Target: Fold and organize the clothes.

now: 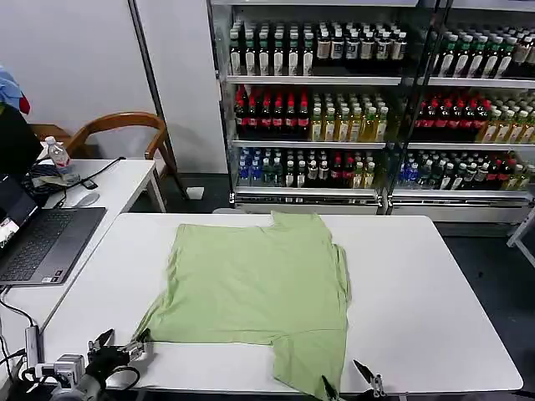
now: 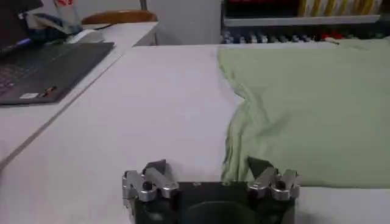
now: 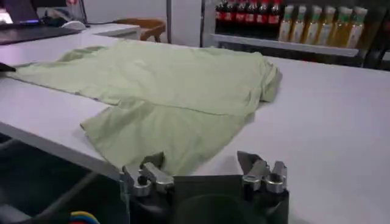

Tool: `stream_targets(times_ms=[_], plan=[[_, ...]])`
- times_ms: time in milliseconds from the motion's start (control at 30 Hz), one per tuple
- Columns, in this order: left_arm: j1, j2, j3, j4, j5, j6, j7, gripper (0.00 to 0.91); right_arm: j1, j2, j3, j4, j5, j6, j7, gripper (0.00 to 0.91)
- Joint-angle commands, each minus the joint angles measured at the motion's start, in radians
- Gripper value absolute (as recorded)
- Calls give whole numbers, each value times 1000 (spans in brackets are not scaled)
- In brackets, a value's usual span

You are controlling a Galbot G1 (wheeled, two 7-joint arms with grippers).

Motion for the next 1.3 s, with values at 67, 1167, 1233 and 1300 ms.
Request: stream_targets(times_ms=[67,1167,1233,1300], plan=[[2,-6,11,-2,3,-11,11,40,-4,-2,-6,-9,10,3,5,0],[-153,0,41,-13,17,-23,87,40,317,-3,30,-5,189,-36,1,0],[-183,0,44,7,-13,-22,87,40,379,7,11,-46,181,-43,1,0],[-224,-1,46,47,-26,-23,88,40,424,15,-10,-77,172,-47,-3,0]])
